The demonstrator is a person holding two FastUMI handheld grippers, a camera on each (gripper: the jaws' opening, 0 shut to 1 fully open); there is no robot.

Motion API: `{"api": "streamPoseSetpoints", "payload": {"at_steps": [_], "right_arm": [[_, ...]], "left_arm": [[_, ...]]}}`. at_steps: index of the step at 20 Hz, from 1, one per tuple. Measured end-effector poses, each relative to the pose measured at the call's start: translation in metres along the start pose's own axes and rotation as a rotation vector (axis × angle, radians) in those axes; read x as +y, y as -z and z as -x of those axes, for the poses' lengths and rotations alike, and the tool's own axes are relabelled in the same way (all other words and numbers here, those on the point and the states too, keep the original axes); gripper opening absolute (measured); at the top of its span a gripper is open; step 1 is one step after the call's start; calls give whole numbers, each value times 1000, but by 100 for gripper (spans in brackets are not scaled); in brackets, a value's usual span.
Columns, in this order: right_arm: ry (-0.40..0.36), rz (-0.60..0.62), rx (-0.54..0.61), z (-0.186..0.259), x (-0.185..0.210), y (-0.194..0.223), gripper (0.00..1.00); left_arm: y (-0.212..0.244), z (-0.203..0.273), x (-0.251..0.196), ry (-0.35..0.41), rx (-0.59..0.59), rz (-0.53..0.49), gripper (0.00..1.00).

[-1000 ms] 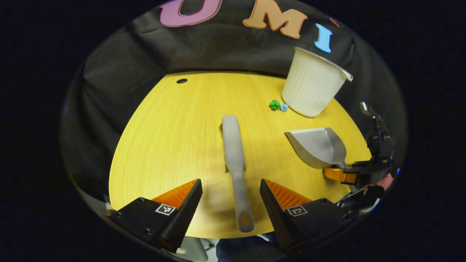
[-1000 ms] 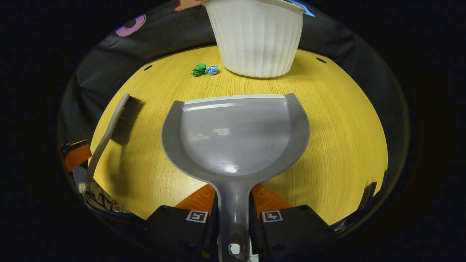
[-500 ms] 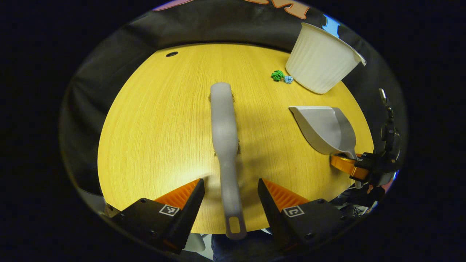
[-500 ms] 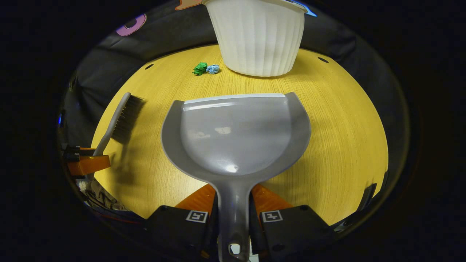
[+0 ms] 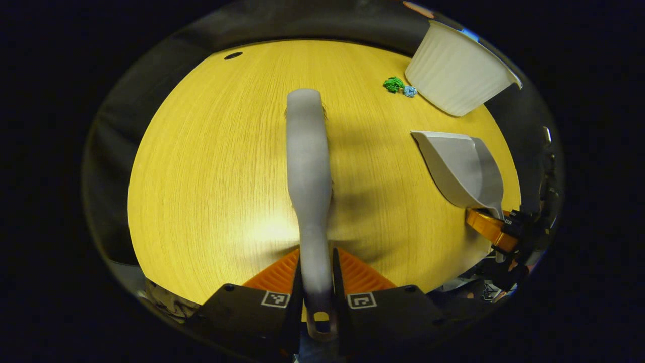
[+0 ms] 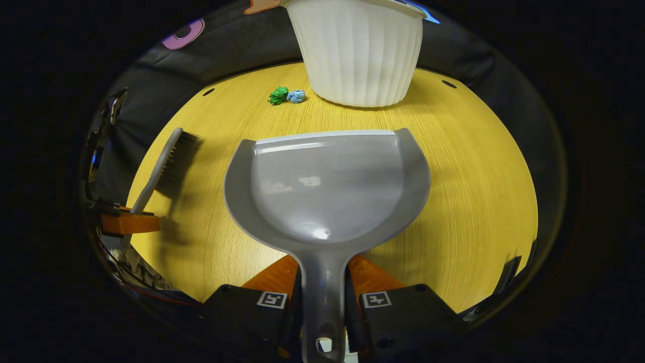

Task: Pick up the small broom and dustpan from the desktop, sweep the trash into the dustpan with the broom, and then empty the trash into the garbage bin.

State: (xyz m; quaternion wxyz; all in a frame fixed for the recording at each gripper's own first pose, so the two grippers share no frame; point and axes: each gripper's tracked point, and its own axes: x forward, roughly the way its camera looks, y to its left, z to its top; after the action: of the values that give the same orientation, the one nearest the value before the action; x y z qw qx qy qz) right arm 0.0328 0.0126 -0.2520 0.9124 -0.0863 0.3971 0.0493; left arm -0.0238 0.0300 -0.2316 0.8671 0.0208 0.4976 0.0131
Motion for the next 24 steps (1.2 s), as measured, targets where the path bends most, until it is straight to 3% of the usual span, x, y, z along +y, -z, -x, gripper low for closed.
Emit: {"api": "streamPoseSetpoints", "payload": {"at_steps": [1, 6, 12, 19, 24], "right_arm": [[-3, 5, 1, 0, 0, 0, 40], [-21, 37, -15, 1, -1, -1, 40], [-26, 103, -34, 0, -1, -2, 38], [-55, 132, -3, -1, -2, -1, 36], [-47, 136, 12, 0, -2, 1, 38]], "left_arm": [[2, -2, 3, -5, 8, -7, 27], [-5, -2, 10, -23, 13, -44, 23], [-28, -6, 29, -63, 7, -187, 21], [-122, -19, 60, -140, -96, -531, 21], [-202, -39, 64, -186, -151, -846, 21]]}}
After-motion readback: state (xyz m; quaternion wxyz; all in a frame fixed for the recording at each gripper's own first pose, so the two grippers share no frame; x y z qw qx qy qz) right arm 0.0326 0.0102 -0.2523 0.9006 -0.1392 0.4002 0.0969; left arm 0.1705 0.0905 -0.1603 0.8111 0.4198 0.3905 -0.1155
